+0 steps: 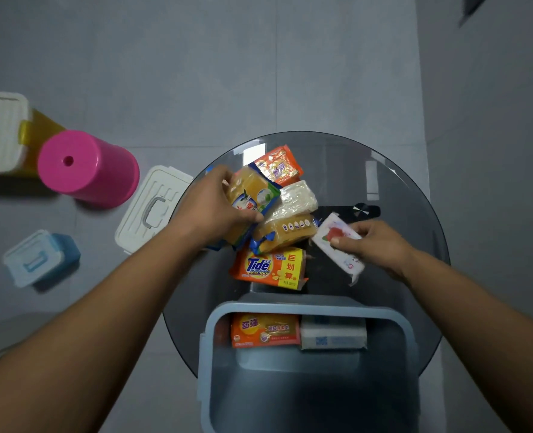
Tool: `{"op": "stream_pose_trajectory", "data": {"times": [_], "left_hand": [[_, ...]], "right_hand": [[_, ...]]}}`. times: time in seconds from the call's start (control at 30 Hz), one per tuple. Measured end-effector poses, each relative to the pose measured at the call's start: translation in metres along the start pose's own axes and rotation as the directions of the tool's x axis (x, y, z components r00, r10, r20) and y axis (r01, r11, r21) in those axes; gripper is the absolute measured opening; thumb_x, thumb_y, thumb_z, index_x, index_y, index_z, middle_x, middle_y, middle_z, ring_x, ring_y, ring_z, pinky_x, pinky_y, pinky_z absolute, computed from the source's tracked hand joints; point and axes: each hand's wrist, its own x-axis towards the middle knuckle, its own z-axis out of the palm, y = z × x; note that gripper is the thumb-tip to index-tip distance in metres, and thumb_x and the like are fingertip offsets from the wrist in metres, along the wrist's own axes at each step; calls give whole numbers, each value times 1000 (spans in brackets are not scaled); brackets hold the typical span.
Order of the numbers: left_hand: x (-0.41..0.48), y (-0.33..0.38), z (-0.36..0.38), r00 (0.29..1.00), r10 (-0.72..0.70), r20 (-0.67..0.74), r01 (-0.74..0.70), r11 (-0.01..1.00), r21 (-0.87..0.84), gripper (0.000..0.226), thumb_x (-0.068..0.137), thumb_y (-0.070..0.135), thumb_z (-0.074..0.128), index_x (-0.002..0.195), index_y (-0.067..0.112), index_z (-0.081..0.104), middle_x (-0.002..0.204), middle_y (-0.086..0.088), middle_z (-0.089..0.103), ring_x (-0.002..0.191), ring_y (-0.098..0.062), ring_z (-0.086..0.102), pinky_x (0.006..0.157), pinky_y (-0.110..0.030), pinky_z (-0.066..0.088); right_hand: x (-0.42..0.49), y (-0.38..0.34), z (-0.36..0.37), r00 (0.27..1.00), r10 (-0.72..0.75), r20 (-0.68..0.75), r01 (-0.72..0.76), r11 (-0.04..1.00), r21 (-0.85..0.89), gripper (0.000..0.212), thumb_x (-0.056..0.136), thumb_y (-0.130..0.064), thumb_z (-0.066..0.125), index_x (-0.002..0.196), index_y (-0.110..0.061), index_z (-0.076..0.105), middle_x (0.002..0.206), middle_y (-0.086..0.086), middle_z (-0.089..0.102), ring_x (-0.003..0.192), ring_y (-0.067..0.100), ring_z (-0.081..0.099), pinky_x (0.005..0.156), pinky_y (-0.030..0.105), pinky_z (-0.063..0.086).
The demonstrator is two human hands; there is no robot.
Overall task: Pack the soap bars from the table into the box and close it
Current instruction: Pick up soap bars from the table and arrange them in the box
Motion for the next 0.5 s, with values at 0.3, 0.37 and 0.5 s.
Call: {"op": "stream_pose_trajectory", "data": {"times": [0.3,0.37,0.5], "left_hand": [[5,12,-35,994,-70,88,104,876,-470,58,71,30,89,119,14,60,101,-4,74,89,-23,76,74,-39,63],[15,10,-44,994,-89,57,106,833,-543,58,71,29,90,120,13,62,107,-9,75,94,-27,76,82,-46,62],[21,1,-48,991,-114,66,131,796,-591,57,74,26,87,123,11,62,105,-6,75,93,-25,76,76,-39,62]], "right_hand": [[-32,-17,-32,955,-229,190,236,972,-14,26,81,-16,79,106,-14,72,103,9,75,92,22,72,80,35,59],[-33,-28,-25,922,-311,230,346,930,-129,28,80,-23,81,106,-23,72,106,-3,71,99,12,68,80,26,56],[-32,-47,-1,870,-388,305,449,879,-161,32,80,-26,80,111,-25,70,124,-15,58,111,1,58,80,13,53]]}}
